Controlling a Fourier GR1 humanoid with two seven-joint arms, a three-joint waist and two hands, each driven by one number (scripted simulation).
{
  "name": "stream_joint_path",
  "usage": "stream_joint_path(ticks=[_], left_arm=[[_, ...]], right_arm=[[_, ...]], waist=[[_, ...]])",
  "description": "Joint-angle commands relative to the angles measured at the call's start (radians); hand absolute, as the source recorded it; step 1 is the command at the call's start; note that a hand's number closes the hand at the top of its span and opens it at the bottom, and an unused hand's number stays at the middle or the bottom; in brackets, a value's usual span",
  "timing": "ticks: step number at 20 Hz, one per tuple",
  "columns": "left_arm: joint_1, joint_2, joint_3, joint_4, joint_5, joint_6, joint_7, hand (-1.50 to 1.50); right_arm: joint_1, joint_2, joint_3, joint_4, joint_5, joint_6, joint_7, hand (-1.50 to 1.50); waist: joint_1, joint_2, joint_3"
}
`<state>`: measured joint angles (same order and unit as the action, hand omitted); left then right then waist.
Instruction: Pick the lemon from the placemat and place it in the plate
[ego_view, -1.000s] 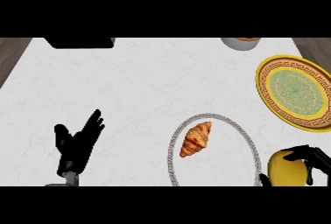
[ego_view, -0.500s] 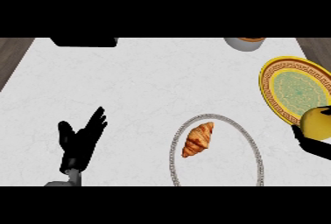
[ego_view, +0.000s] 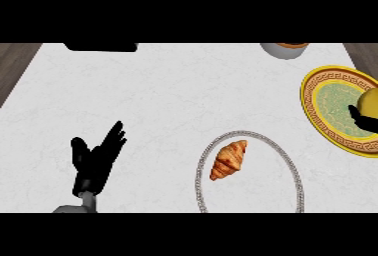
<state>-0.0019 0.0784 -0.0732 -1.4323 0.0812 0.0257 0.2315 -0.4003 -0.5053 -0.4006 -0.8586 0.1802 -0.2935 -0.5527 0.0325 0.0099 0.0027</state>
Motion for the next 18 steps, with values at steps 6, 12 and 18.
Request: stream_joint_path(ticks=[6,12,18], left_arm=[[-0.022,0.006,0.002,-0.012,0.009,-0.023,0.000,0.00],[-0.029,0.004,-0.011,-0.017,-0.005,-0.017,0.019,0.00],[-0.042,0.006,0.004,0.027,0.004,-0.032,-0.015,0.00]], right_arm=[[-0.249,-0.160,-0.018,0.469,0.071,0.023,0.022,1.50],[-0.274,-0.168,0.104,0.599,0.205,0.098,0.003,-1.50],[-0.311,-0.120,0.037,0.635,0.133,0.182,-0.139,-1.50]], waist=[[0.037,0.013,0.001],[0.052,0.020,0.004],[0.045,0.026,0.007]])
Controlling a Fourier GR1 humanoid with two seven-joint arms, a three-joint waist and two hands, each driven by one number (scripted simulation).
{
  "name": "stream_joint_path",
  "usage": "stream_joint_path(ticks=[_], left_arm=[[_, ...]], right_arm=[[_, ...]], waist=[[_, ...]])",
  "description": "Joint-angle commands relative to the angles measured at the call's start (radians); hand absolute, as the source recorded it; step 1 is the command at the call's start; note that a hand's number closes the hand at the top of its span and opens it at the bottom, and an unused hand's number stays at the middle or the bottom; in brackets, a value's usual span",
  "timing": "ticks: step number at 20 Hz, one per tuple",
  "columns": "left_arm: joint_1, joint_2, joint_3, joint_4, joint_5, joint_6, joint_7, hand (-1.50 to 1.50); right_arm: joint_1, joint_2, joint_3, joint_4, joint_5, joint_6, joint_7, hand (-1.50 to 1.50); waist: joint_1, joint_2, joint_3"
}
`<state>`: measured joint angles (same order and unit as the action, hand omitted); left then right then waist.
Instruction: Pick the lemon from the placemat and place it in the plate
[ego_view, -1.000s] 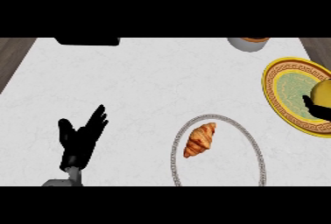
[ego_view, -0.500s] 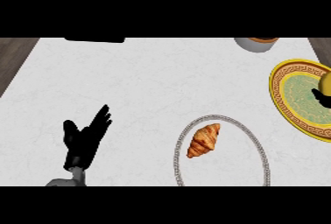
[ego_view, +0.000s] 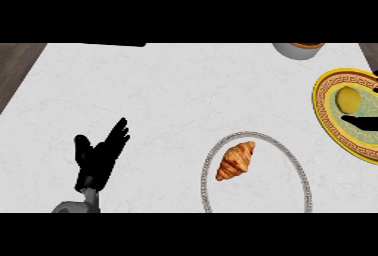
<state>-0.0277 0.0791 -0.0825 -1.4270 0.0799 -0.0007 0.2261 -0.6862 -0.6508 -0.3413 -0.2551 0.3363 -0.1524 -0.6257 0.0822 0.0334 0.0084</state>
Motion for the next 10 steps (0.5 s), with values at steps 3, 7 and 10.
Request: stream_joint_path(ticks=[3,7,10], left_arm=[[0.002,-0.007,0.002,0.003,0.000,0.008,0.006,0.00],[0.033,-0.018,-0.006,0.009,-0.005,0.010,-0.021,0.00],[-0.005,-0.017,0.015,0.011,0.001,0.024,-0.002,0.00]], right_arm=[[-0.027,0.020,-0.115,0.034,-0.121,0.115,-0.140,-1.50],[-0.019,-0.055,-0.195,0.067,-0.195,0.207,-0.159,-1.50],[-0.023,-0.065,-0.217,0.106,-0.213,0.226,-0.124,-1.50]], waist=[[-0.015,-0.002,0.002],[-0.023,-0.002,0.001],[-0.021,-0.001,0.001]])
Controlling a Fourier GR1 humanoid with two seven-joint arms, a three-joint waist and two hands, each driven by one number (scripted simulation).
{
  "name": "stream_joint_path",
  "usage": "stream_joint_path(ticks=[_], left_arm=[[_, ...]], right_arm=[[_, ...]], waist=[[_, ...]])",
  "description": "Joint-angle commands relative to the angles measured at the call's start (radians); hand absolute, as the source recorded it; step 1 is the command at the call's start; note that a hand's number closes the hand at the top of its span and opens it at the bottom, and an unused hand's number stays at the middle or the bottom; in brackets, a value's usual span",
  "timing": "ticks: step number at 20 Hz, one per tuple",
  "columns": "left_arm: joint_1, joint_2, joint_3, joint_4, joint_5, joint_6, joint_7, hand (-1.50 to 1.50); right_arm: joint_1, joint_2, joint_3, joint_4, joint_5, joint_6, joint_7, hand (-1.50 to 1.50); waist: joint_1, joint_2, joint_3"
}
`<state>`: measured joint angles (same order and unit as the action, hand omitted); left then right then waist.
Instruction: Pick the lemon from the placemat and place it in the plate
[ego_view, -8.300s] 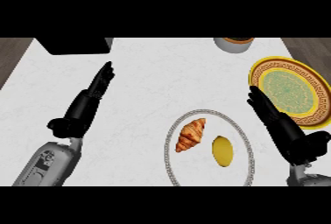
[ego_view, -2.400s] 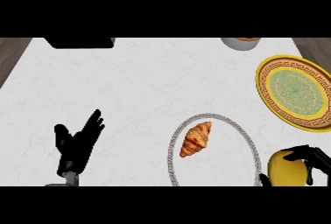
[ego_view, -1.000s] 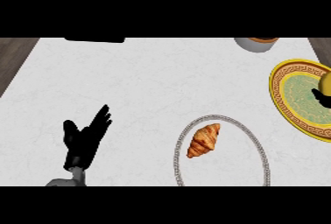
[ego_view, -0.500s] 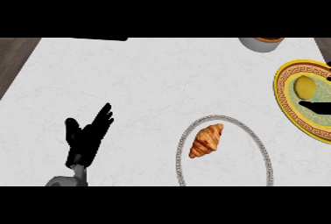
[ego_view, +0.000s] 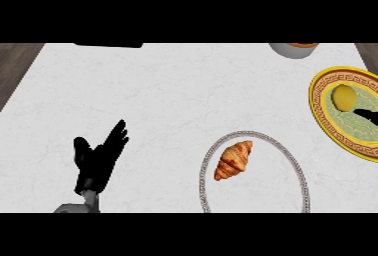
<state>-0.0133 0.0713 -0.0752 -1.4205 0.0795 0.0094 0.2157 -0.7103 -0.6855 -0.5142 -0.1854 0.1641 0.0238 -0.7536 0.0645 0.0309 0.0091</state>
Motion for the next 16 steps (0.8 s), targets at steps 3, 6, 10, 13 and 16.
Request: stream_joint_path(ticks=[3,6,10,13,16], left_arm=[[0.038,-0.025,-0.028,-0.020,-0.017,0.017,-0.001,0.00],[0.009,-0.005,0.004,0.005,0.004,0.000,-0.010,0.00],[0.006,-0.008,0.005,0.009,-0.014,0.022,-0.007,0.00],[0.031,0.015,0.015,-0.033,0.007,-0.004,0.001,0.00],[-0.009,-0.010,0.021,0.015,-0.008,0.034,0.006,0.00]], right_arm=[[0.047,-0.108,-0.051,0.054,-0.053,0.243,-0.001,-1.50],[0.063,-0.124,-0.047,0.057,-0.052,0.334,-0.020,-1.50],[0.169,-0.169,-0.018,0.044,-0.029,0.517,-0.119,-1.50],[0.187,-0.204,-0.013,0.035,-0.026,0.546,-0.108,-1.50],[0.245,-0.203,0.021,-0.002,0.006,0.539,-0.171,-1.50]], waist=[[-0.011,-0.005,0.000],[-0.009,-0.001,0.001],[-0.035,-0.010,0.000],[-0.020,-0.011,0.001],[-0.037,-0.011,0.001]])
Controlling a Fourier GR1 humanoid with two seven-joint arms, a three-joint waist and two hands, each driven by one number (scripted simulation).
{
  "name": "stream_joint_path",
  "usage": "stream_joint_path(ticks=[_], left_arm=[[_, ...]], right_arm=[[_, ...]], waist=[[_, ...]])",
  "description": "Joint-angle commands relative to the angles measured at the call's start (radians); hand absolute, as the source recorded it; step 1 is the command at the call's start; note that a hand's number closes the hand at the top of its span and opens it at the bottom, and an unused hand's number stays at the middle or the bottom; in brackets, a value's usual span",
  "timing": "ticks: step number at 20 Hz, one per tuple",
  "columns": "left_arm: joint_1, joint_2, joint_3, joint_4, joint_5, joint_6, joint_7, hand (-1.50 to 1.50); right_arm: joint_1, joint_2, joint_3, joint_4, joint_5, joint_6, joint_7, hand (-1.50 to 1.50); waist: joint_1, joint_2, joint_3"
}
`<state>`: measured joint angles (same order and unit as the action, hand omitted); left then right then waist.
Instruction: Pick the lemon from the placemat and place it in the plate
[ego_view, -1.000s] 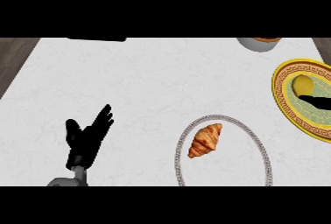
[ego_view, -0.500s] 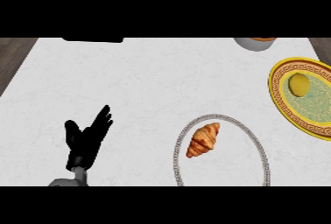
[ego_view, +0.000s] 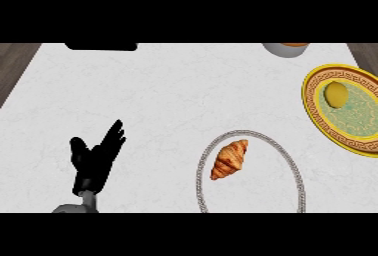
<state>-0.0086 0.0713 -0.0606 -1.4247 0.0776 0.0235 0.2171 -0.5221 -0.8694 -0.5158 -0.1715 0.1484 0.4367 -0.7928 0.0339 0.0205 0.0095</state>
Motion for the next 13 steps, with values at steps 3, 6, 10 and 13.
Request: stream_joint_path(ticks=[3,6,10,13], left_arm=[[0.008,0.004,0.013,0.037,0.004,-0.009,-0.019,0.00],[0.001,0.015,0.021,0.009,0.012,-0.010,0.002,0.00],[0.017,0.002,-0.008,-0.026,0.002,-0.008,0.027,0.00],[0.012,-0.015,-0.006,0.000,-0.013,0.015,-0.005,0.00]], right_arm=[[0.124,-0.017,0.034,-0.028,0.029,0.130,-0.191,-1.50],[0.152,-0.012,0.049,-0.032,0.043,0.099,-0.207,-1.50],[0.173,-0.025,0.053,-0.038,0.043,0.086,-0.220,-1.50],[0.170,-0.018,0.065,-0.043,0.050,0.068,-0.217,-1.50]], waist=[[-0.014,-0.005,-0.001],[-0.008,-0.006,0.000],[-0.005,-0.009,0.001],[-0.004,-0.007,0.000]])
